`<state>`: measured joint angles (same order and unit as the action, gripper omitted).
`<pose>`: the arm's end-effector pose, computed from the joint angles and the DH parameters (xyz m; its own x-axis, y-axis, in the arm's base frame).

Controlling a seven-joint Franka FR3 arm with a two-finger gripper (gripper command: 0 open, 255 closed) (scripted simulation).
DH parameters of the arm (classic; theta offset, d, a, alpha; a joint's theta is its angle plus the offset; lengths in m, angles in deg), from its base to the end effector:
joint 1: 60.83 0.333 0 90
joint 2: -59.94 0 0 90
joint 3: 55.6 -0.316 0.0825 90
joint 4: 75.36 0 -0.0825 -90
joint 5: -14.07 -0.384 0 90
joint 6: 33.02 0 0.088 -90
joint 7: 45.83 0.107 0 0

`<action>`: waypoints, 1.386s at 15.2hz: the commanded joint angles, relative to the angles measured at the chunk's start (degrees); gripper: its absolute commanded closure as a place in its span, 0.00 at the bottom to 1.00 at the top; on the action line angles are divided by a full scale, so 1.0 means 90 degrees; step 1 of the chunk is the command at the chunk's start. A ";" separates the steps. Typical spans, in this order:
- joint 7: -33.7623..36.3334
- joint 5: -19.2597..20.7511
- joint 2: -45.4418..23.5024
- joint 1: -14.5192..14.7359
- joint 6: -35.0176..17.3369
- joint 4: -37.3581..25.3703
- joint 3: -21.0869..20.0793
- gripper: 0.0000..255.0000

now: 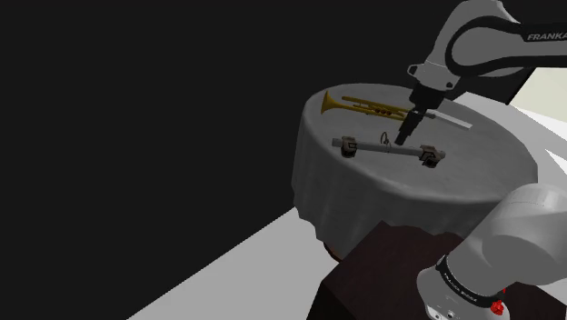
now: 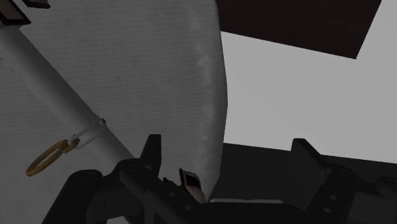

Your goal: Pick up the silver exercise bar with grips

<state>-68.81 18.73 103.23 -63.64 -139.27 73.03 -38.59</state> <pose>0.3077 -0.1230 0.4825 0.9871 0.1523 0.0496 0.1571 -0.9811 -0.1132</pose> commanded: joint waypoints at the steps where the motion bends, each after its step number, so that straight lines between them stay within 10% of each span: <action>1: -0.0478 0.0163 -0.0153 -0.0031 -0.0448 0.0125 0.0338 0.00; 12: -0.3319 -0.0096 -0.2131 0.0656 -0.2875 -0.0169 0.2501 0.00; 21: -0.3670 -0.0386 -0.2626 0.0894 -0.3626 0.0139 0.2835 0.00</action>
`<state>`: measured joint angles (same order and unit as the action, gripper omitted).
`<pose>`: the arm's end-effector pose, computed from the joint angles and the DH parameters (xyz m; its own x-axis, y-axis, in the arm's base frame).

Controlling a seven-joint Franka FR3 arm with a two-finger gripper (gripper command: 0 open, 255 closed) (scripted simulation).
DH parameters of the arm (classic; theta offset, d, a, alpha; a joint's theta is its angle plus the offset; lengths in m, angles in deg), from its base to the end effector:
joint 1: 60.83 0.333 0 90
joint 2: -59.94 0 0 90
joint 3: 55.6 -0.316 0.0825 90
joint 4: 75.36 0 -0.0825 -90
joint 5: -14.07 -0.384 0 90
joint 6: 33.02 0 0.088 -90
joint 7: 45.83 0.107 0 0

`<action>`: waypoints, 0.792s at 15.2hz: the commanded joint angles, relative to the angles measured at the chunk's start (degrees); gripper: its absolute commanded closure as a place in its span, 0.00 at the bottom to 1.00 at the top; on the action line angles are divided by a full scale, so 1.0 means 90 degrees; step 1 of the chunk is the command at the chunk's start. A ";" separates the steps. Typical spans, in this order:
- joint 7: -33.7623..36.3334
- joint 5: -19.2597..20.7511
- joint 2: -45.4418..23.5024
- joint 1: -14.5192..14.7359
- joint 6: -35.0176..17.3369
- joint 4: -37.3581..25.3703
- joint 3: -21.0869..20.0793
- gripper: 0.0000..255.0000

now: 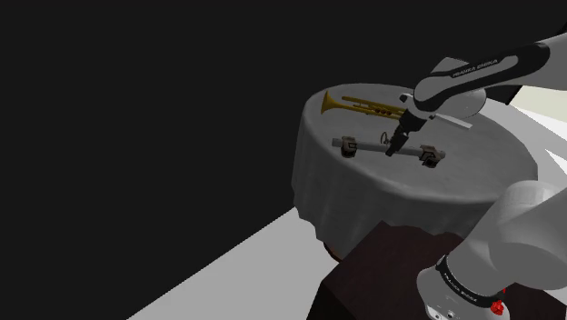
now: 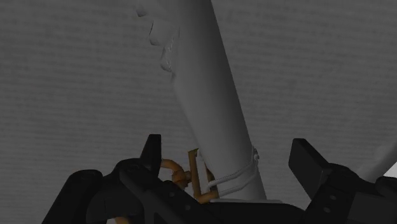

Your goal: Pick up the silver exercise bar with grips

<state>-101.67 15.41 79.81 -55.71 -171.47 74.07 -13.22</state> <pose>0.3439 -0.2500 0.3483 0.9149 0.3411 0.2161 0.3612 -0.9305 -0.0606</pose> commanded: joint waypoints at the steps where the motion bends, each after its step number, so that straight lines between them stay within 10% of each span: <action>1: -0.0008 -0.0006 -0.0009 0.0005 -0.0032 0.0020 0.0008 1.00; 12: 0.0090 0.0082 0.0121 -0.0063 0.0152 -0.0049 -0.0079 1.00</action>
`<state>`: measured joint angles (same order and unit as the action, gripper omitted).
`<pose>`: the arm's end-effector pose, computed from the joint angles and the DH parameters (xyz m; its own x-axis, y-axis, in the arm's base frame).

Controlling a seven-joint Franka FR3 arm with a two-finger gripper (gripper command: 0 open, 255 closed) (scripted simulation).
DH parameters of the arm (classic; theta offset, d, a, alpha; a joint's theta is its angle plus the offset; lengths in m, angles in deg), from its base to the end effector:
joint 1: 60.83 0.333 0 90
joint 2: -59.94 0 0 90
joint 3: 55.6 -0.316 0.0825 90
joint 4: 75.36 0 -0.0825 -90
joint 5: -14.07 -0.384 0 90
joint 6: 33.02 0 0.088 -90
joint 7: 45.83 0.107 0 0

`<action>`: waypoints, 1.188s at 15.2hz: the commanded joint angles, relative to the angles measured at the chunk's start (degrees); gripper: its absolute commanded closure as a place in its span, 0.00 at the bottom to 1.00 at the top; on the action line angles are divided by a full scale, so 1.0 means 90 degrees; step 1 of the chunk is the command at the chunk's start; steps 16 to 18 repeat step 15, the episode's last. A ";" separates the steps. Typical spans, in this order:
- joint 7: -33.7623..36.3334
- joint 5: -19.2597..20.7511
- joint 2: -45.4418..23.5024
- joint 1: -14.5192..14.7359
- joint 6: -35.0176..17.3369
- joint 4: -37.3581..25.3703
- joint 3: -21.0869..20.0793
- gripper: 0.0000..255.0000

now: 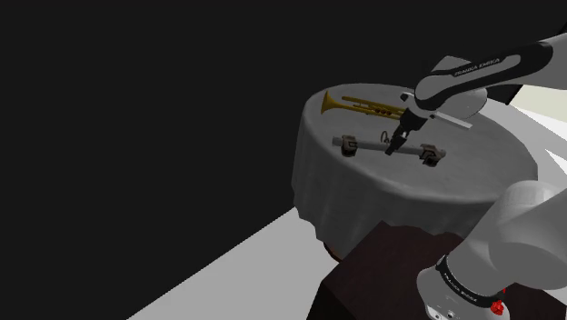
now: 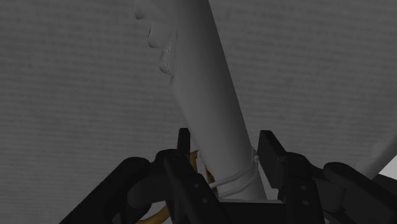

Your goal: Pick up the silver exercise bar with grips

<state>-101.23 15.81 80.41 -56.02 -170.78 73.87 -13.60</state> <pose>0.3437 -0.2498 0.3526 0.9148 0.3409 0.2167 0.3611 -0.9306 -0.0603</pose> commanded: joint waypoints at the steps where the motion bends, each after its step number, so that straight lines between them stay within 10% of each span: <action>1: 0.0091 0.0080 0.0123 -0.0062 0.0174 -0.0066 -0.0082 1.00; 18: 0.0524 0.0361 0.0775 -0.0311 0.1352 -0.0650 -0.0538 1.00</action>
